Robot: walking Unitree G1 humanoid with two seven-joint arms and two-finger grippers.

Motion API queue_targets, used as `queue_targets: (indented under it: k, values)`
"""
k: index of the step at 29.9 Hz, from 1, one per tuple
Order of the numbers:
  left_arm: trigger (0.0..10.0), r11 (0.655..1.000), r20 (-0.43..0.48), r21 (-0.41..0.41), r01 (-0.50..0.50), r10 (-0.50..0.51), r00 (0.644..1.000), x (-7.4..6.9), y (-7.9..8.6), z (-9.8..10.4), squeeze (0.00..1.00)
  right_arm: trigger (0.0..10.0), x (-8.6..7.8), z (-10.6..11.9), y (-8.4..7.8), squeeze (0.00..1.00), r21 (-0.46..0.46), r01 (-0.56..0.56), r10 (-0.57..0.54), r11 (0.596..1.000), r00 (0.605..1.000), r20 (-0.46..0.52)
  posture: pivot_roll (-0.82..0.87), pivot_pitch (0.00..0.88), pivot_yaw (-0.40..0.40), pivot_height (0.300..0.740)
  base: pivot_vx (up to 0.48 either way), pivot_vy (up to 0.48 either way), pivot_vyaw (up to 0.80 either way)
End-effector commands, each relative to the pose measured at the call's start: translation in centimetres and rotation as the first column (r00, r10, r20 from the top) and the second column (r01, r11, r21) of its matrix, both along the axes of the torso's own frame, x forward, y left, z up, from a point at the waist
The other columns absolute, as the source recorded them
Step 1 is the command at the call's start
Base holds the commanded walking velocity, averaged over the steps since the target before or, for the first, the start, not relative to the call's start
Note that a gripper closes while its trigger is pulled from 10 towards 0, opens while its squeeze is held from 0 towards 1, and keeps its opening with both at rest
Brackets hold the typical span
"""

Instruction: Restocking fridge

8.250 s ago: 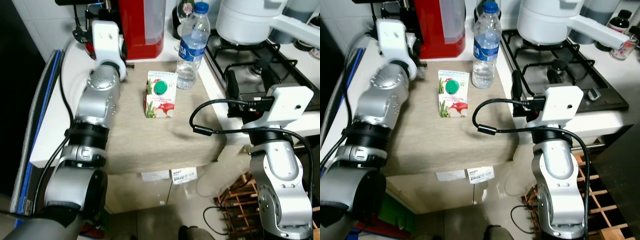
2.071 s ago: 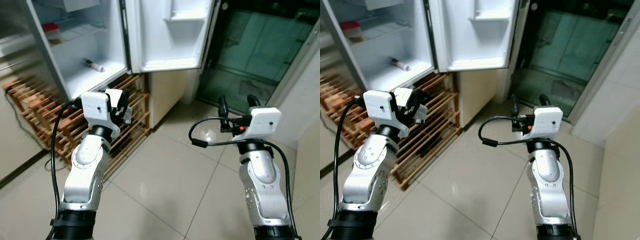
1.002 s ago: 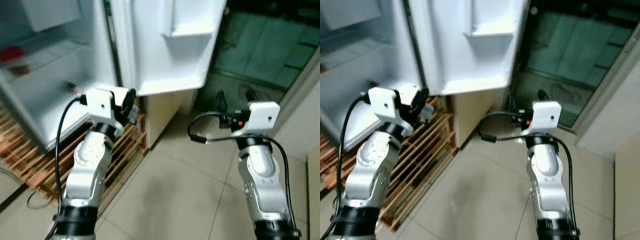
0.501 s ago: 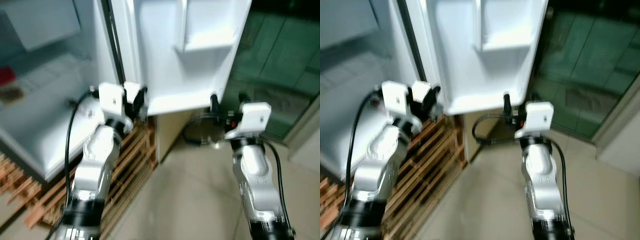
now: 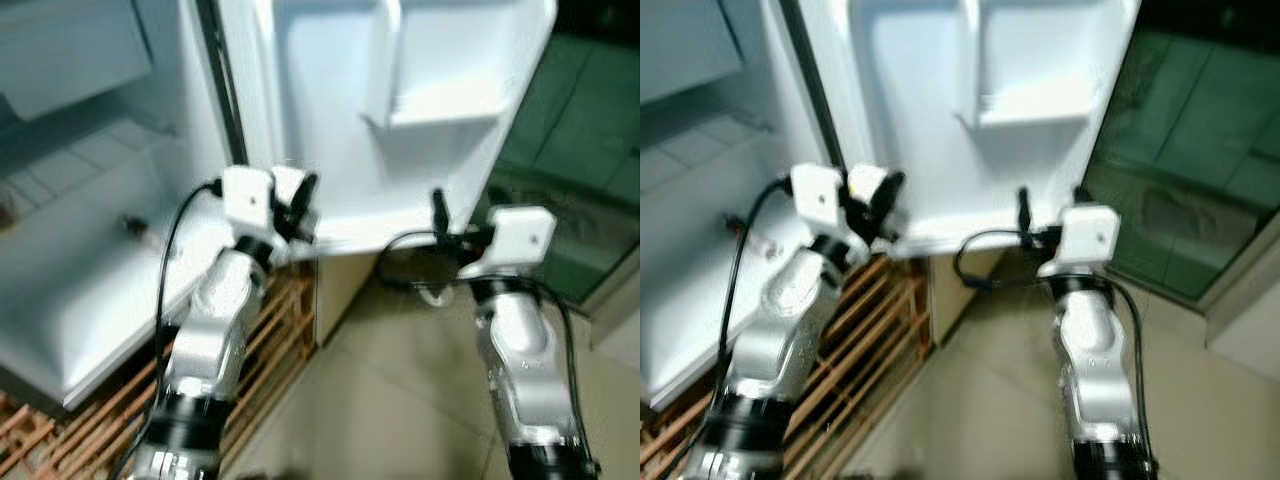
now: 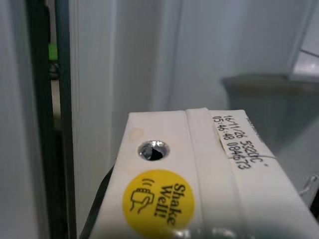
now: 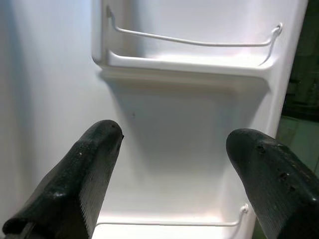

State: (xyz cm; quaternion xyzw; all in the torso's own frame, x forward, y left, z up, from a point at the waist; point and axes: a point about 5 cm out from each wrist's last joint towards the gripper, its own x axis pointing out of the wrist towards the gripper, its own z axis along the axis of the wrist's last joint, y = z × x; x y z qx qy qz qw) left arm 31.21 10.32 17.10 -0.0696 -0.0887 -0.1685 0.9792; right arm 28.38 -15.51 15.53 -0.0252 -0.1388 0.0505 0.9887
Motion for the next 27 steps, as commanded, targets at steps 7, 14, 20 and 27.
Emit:
queue_targets:
  k: [7,14,20,27]
  values:
    - [10.0,1.0,0.005,-0.012,0.022,-0.022,1.0,-0.1,-0.9,0.2,0.0,10.0,0.1,0.7,-0.9,0.0,-0.006,0.018,-0.017,1.0,1.0,0.018,-0.12,0.0,0.004,0.74,0.0,-0.421,0.0]
    - [10.0,0.999,-0.03,0.019,-0.026,0.027,0.999,0.6,-0.8,-0.2,0.0,10.0,-0.2,0.7,-0.5,0.0,-0.008,0.01,-0.009,1.0,1.0,0.02,-0.13,0.0,0.016,0.74,0.342,-0.323,0.0]
    - [10.0,0.999,-0.055,0.029,-0.041,0.043,0.998,0.9,-0.8,-0.6,0.0,10.0,-0.3,0.6,-0.4,0.0,-0.022,0.007,-0.007,1.0,1.0,0.015,-0.13,0.0,0.016,0.74,0.417,-0.122,0.74]
    - [10.0,0.997,-0.066,0.046,-0.054,0.057,0.996,1.1,-0.7,-0.8,0.0,10.0,-0.4,0.6,-1.0,0.0,-0.011,0.029,-0.029,1.0,0.999,0.014,-0.14,0.0,0.008,0.74,0.062,0.0,0.1]
